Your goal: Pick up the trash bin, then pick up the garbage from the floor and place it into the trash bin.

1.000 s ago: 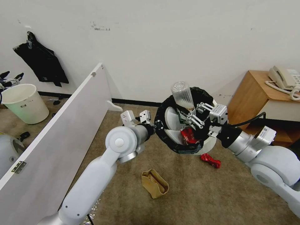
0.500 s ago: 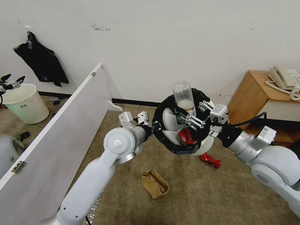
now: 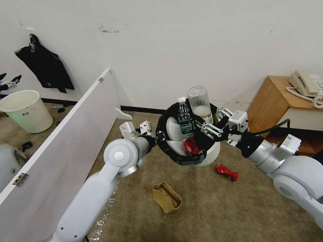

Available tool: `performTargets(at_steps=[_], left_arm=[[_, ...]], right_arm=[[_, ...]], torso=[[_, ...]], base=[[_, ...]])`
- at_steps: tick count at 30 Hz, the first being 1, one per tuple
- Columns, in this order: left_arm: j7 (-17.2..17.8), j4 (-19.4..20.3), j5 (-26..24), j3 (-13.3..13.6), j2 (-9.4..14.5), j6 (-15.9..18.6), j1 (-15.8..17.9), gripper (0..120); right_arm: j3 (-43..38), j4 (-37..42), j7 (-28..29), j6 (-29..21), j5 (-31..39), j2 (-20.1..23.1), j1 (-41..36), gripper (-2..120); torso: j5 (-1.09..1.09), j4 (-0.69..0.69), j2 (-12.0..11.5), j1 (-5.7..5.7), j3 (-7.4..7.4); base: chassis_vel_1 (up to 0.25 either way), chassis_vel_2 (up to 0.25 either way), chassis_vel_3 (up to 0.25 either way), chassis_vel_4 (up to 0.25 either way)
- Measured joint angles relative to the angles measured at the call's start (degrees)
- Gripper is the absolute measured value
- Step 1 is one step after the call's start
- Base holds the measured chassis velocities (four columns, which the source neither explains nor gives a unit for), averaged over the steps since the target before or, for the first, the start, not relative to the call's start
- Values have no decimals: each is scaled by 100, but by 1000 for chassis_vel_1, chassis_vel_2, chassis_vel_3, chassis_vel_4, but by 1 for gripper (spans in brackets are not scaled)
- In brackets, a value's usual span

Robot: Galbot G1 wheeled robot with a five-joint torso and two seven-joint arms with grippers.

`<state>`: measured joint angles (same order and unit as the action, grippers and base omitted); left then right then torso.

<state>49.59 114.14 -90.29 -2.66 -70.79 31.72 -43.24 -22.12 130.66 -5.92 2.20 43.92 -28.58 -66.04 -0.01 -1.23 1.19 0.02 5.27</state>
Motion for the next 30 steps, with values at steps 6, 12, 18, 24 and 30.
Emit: performTargets(at_steps=[6,12,18,24,30], left_arm=[[-2,0,8,-8,-28,-1,-7,1],[-4,0,3,-6,-77,-7,5,1],[-4,6,-30,26,-173,-9,34,1],[-4,5,-36,25,-211,-9,49,1],[-5,5,-30,0,-212,-8,22,1]], right_arm=[[16,-13,-4,3,-12,3,-1,48],[66,-51,-14,7,-73,-44,0,47],[101,-82,-50,7,-127,-65,-1,47],[96,-94,-191,-2,-97,-25,49,57],[95,-99,-243,-16,-78,-20,70,84]], torso=[[0,1,0,0,0],[0,1,0,0,0],[0,1,0,0,0],[0,1,0,0,0],[0,1,0,0,0]], base=[[0,0,0,0],[0,0,0,0],[0,0,0,0],[0,0,0,0],[0,0,0,0]])
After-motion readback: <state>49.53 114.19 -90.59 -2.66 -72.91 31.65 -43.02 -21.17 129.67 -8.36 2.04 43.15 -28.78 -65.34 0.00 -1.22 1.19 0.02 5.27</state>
